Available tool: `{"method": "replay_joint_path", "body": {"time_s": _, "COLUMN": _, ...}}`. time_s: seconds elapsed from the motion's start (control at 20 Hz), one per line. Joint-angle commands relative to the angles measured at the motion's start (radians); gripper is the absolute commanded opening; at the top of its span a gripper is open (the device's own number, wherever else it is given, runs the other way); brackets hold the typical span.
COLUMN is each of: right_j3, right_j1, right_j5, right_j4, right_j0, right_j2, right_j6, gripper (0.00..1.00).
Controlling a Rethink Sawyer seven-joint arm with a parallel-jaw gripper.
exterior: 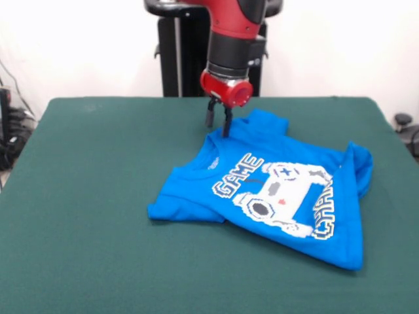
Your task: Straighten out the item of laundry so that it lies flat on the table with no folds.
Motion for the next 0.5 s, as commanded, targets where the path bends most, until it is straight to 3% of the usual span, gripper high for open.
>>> {"method": "replay_joint_path", "body": {"time_s": 0.05, "right_j3": -0.001, "right_j1": 0.021, "right_j5": -0.018, "right_j4": 0.0, "right_j0": 0.036, "right_j2": 0.014, "right_j6": 0.106, "gripper": 1.0}}
{"method": "replay_joint_path", "body": {"time_s": 0.5, "right_j3": -0.008, "right_j1": -0.064, "right_j5": 0.079, "right_j4": -0.009, "right_j0": 0.041, "right_j2": 0.008, "right_j6": 0.058, "gripper": 1.0}}
